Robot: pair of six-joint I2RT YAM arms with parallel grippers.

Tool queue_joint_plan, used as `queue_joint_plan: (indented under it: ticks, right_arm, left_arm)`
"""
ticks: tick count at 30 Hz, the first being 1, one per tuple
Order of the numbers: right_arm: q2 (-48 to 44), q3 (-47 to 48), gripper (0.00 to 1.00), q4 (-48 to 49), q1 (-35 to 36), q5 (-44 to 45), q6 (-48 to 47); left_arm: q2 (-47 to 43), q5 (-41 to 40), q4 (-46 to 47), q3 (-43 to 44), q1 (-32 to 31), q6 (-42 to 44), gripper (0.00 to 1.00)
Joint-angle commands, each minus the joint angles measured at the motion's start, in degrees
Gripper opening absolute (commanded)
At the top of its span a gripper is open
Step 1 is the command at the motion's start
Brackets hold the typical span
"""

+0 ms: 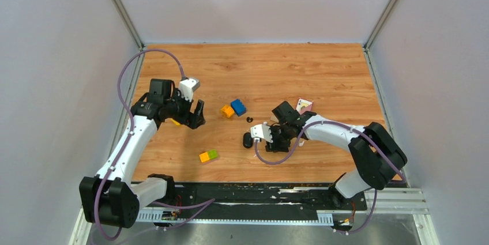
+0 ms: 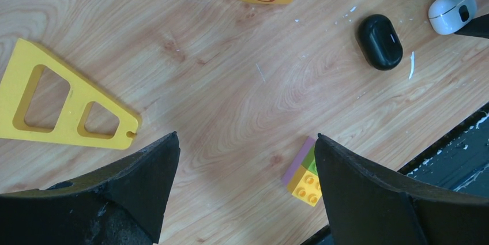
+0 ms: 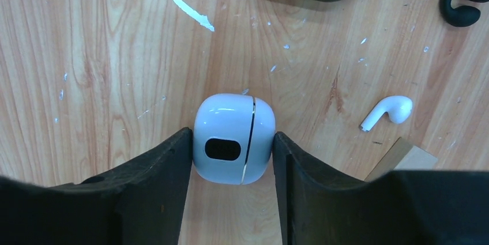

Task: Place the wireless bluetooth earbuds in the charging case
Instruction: Pick up the charging case from the center of the board.

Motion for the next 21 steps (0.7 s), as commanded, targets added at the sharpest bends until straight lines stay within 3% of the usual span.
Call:
queue_joint_plan:
  ticks: [1,3,5,13,17,21]
  right_arm:
    - [0.88,0.3,0.43,1.3,0.35,-0.4,-0.98]
    - [0.55,0.72,0.28,0.98,0.35,0.06,-1.18]
    - [-0.63,2.39,0.23,-0.24,0.32,1.36,-1.22]
    - [-7.89,17.72,0.2,-6.32,-0.43,4.68,2.95]
    - [-12.35,22.45,0.21,-2.08,-0.45,3.0,8.54]
    - [-14.62,24.86,0.25,3.25,-0.09,1.54,13.91]
  left_arm:
    - [-0.69,2.08,2.19,2.51,0.17,-1.77,0.93]
    - [-0.37,2.88,2.52,2.88,0.17,-2.43,0.93]
    - [0.27,4.31,3.07,3.72,0.17,-3.21,0.92]
    - [5.35,6.99,6.02,13.9,-5.42,-5.97,0.89]
    - [8.47,15.97,10.58,19.66,-7.84,-12.41,0.9]
    - [11.05,25.37,21.94,21.78,-9.5,-24.52,0.9]
